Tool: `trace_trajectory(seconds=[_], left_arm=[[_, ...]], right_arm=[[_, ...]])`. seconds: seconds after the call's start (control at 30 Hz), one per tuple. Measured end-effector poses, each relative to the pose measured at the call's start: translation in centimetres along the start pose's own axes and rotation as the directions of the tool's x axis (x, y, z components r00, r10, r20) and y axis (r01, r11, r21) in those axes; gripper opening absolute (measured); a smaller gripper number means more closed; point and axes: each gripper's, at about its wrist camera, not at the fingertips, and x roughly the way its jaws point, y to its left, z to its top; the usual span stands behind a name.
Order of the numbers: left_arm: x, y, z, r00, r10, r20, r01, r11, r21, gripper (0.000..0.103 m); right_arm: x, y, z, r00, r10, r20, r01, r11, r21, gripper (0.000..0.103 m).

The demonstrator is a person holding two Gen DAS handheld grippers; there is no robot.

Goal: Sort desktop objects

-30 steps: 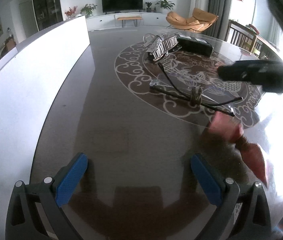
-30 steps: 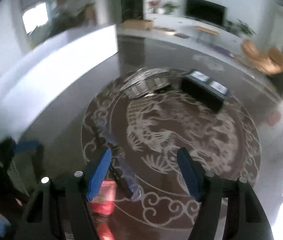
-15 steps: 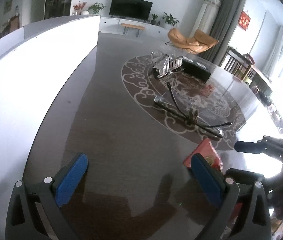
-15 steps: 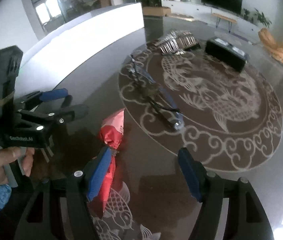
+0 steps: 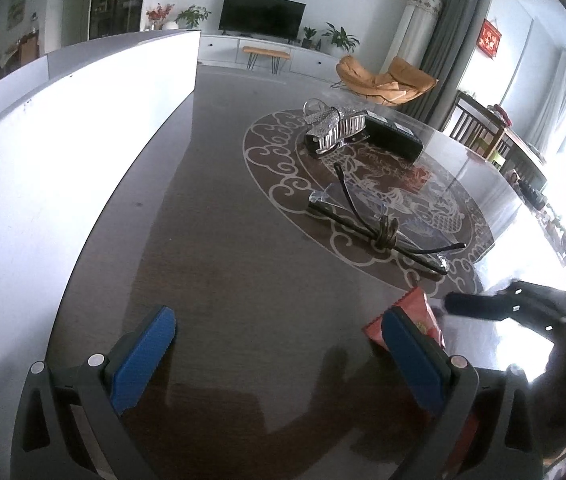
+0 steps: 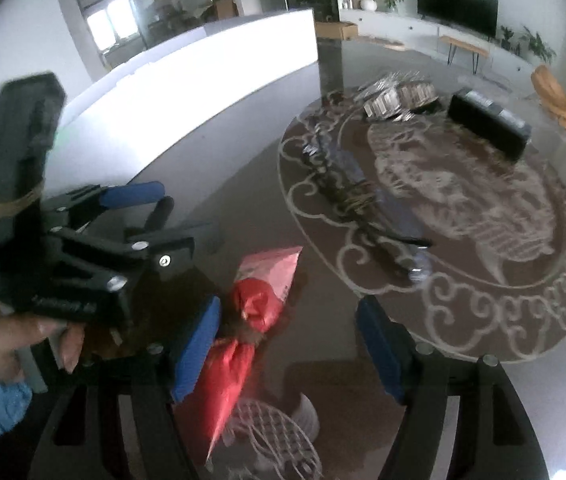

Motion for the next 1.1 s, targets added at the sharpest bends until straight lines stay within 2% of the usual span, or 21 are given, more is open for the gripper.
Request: trace_trajectory(seconds=[0.2,0.27,0.33,0.5,0.63,0.87,1.0,1.1], left_arm=[[0.0,-0.1,0.0,1.000,0.008,-0.001,-0.008,1.000,0.005,0.103],[0.0,-0.1,0.0,1.000,0.010,-0.002,-0.010,1.000,0.006,0.103],[0.0,-0.1,-0.1,1.000,0.009,-0.001,-0.009,1.000,0.006,0.103],[0.0,-0.1,-0.1,1.000,0.004,0.000,-0.004,1.000,0.003,0.103],[0.0,0.0,-0.1,1.000,0.002,0.002,-0.002,1.000,0.001,0.103],[0.1,-0.3,-0.1,1.000,0.024,-0.007,-0.024,1.000,0.018,0.103],[0.3,-0.5,-0.2,0.999,0.044,-0.015,-0.044,0.999,0.033,0.103],[0.3,-0.6,-0.2,0.998,0.053,-0.018,-0.052,0.998,0.040,0.103]], right_arm=[[0.5,1.6,-0.1,0.999,-0.031,0.028,0.032,0.997,-0.064,0.073],[0.6,2.0,-0.3,0.997,-0.076,0.033,0.079,0.992,-0.098,0.062],[0.2,1.6,-0.3,0.996,-0.079,0.049,0.083,0.993,-0.086,0.028],[-0.4,0.4,-0.9,0.994,-0.092,0.057,0.093,0.995,-0.027,0.028],[-2.0,-0.9,-2.7,0.991,-0.124,0.053,0.124,0.992,0.010,0.028],[-5.7,-6.5,-6.7,0.968,-0.247,0.049,0.237,0.959,0.154,0.028],[-6.3,-10.5,-6.1,0.950,-0.309,0.045,0.287,0.920,0.265,0.028],[-5.2,-11.8,-3.9,0.943,-0.328,0.053,0.298,0.907,0.298,0.028]])
